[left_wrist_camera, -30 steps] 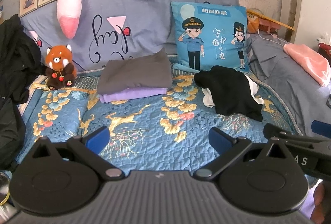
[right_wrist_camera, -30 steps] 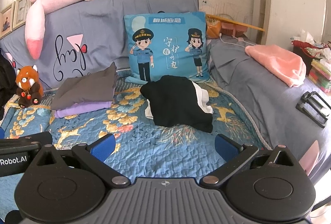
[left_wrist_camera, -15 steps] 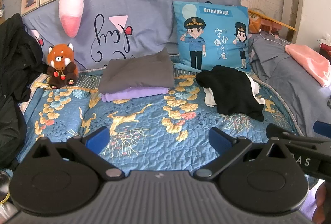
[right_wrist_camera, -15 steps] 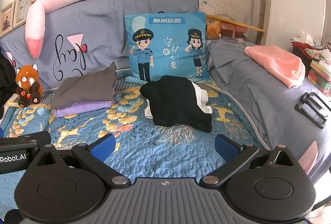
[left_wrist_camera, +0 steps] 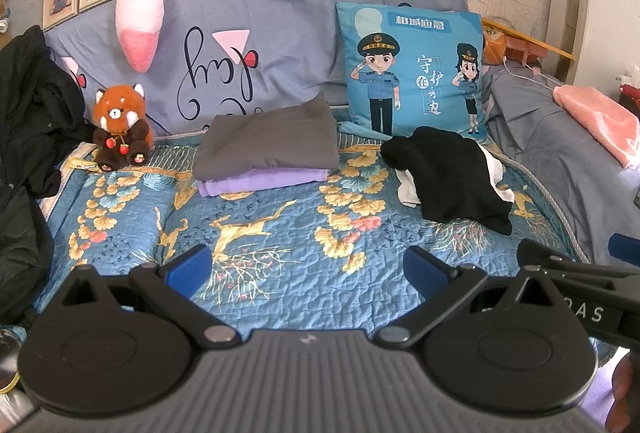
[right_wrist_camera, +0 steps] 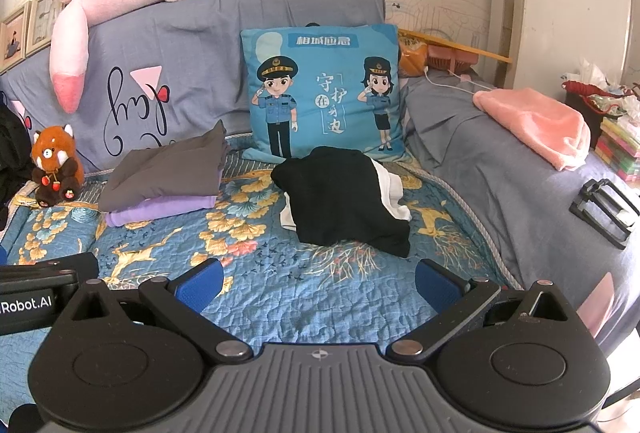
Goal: Fold clothes
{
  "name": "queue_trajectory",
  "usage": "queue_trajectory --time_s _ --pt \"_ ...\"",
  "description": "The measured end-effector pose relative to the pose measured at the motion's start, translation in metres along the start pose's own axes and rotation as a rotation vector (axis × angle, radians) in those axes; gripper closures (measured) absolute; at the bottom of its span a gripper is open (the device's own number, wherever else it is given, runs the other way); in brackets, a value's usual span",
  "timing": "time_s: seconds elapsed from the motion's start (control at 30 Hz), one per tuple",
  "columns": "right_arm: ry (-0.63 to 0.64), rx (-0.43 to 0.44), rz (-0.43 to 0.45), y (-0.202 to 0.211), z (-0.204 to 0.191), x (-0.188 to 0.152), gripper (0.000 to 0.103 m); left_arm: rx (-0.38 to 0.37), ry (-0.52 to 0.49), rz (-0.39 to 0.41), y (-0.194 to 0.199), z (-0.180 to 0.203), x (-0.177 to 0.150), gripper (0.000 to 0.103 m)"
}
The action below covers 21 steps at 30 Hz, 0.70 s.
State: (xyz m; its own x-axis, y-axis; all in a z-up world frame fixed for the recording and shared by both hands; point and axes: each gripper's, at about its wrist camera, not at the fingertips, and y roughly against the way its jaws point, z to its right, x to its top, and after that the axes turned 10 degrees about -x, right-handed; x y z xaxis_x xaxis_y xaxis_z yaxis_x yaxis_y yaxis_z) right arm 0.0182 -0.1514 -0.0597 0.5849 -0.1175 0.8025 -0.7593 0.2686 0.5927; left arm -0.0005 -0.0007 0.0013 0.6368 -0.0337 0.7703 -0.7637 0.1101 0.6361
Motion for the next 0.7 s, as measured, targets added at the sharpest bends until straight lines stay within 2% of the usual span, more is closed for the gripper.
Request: queue_trajectory --time_s 0.7 --pt "0.0 0.002 -0.006 0.0003 0.0 -0.0002 0.0 0.003 -0.001 -0.007 -0.0018 0.0 0.0005 0.0"
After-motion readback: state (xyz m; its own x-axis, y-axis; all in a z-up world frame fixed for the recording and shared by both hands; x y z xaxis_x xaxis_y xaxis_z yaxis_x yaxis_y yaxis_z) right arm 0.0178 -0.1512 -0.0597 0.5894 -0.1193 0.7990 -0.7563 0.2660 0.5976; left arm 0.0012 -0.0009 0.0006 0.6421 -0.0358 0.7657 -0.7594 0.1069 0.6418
